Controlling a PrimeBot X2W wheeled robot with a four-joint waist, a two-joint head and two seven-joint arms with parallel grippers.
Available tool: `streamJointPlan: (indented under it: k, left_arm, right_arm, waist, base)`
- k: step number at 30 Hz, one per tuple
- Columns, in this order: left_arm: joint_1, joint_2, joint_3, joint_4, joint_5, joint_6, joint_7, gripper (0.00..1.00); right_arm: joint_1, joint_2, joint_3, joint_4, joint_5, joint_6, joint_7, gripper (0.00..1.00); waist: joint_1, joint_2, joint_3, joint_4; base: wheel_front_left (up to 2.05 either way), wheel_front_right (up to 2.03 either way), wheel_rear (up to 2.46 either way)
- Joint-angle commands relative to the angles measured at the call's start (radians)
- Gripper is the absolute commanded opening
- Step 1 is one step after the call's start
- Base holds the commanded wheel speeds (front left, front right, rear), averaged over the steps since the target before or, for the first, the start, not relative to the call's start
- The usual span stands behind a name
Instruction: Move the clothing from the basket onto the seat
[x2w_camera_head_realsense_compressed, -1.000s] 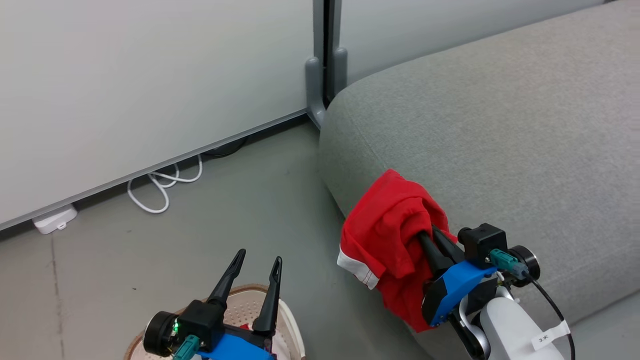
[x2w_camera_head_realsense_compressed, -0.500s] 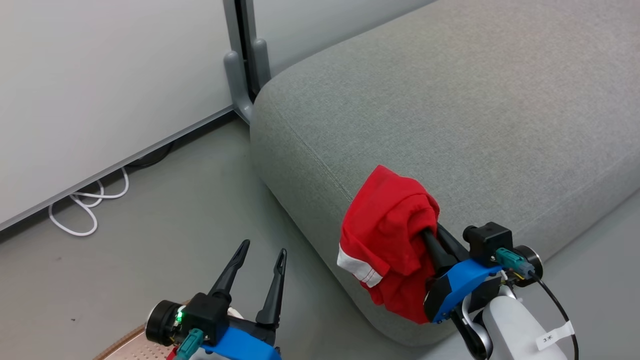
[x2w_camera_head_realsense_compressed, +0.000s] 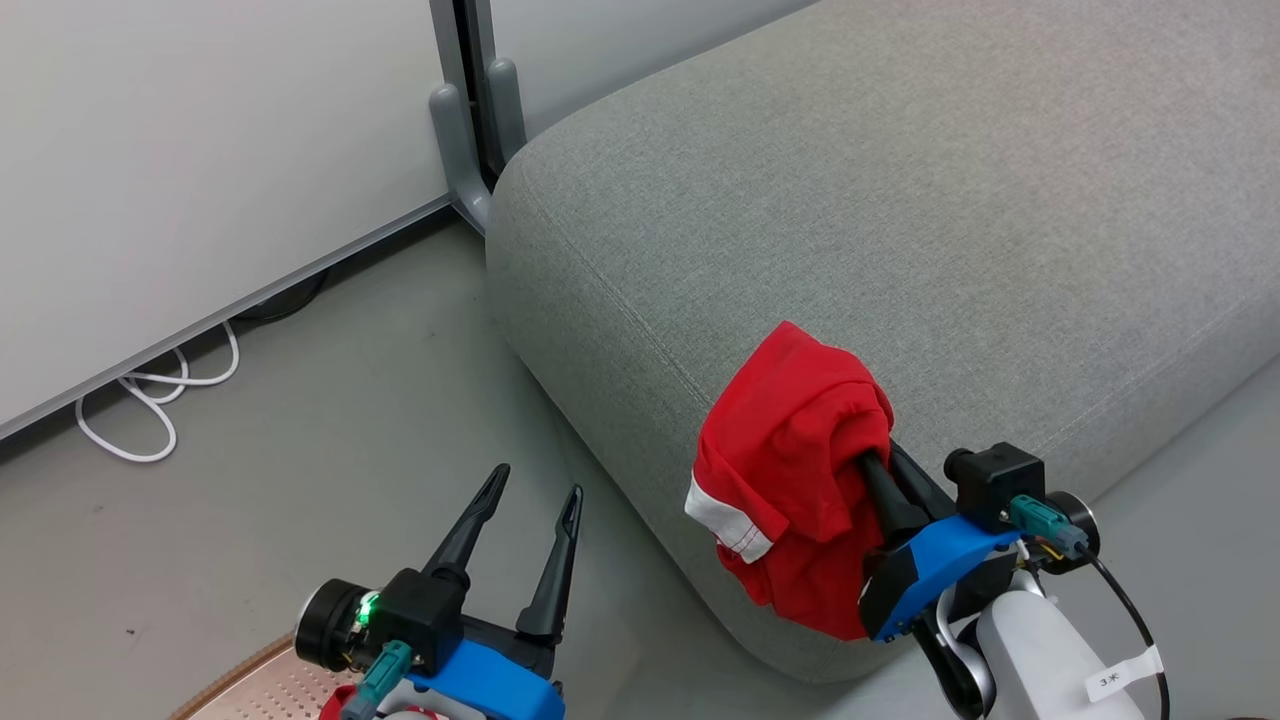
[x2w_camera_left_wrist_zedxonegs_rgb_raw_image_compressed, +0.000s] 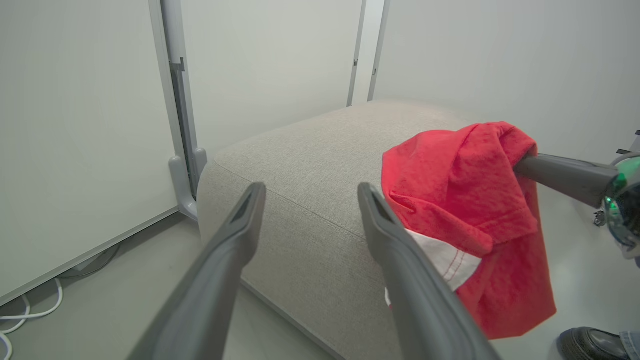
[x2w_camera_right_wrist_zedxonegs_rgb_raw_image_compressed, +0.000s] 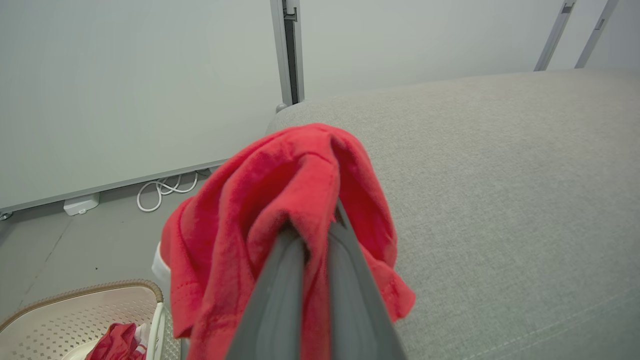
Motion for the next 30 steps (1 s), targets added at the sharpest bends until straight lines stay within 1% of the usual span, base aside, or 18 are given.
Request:
streamJointPlan:
  k: [1, 6, 9, 14, 18, 23, 27, 30]
  left_arm:
    - [-0.003, 0.004, 0.006, -0.002, -0.005, -0.007, -0.005, 1.0]
    - [0.01, 0.009, 0.016, -0.014, 0.004, -0.007, -0.005, 1.0]
    - [0.011, 0.016, 0.023, -0.028, 0.012, -0.007, -0.005, 1.0]
    - [-0.006, 0.039, 0.019, -0.057, 0.021, -0.007, -0.005, 1.0]
    - [-0.032, 0.071, 0.0, -0.08, 0.03, -0.007, -0.005, 1.0]
    - [-0.082, 0.121, -0.034, -0.118, 0.046, -0.007, -0.005, 1.0]
    - [-0.131, 0.156, -0.063, -0.16, 0.061, -0.007, -0.005, 1.0]
    - [-0.16, 0.182, -0.068, -0.192, 0.073, -0.007, -0.004, 1.0]
  right_arm:
    - [0.004, 0.0, 0.001, -0.004, 0.001, 0.0, -0.008, 0.0]
    - [-0.016, 0.0, 0.004, -0.003, 0.017, 0.0, -0.005, 0.0]
    - [-0.051, 0.0, -0.017, -0.004, 0.048, 0.0, -0.003, 0.0]
    - [-0.154, 0.0, -0.094, 0.016, 0.074, 0.0, 0.004, 0.0]
    - [-0.262, -0.005, -0.192, 0.035, 0.124, 0.0, 0.02, 0.0]
    - [-0.402, -0.074, -0.318, 0.07, 0.165, 0.0, 0.045, 0.0]
    - [-0.492, -0.16, -0.427, 0.085, 0.177, 0.0, 0.05, 0.0]
    - [-0.548, -0.203, -0.503, 0.089, 0.186, 0.0, 0.037, 0.0]
  waist:
    - [0.0, -0.0001, 0.001, 0.0]
    - [0.0, -0.0001, 0.011, 0.0]
    - [0.0, -0.0001, 0.029, -0.002]
    - [0.0, -0.0001, 0.089, 0.008]
    - [0.0, -0.0001, 0.16, 0.029]
    - [0.0, -0.0001, 0.264, 0.078]
    - [0.0, -0.0001, 0.352, 0.125]
    - [0.0, -0.0001, 0.414, 0.154]
  base:
    - [0.0, 0.0, 0.0]
    - [0.0, 0.0, 0.0]
    - [0.0, 0.0, 0.0]
    - [0.0, 0.0, 0.0]
    - [0.0, 0.0, 0.0]
    - [0.0, 0.0, 0.0]
    - [0.0, 0.0, 0.0]
    - [0.0, 0.0, 0.0]
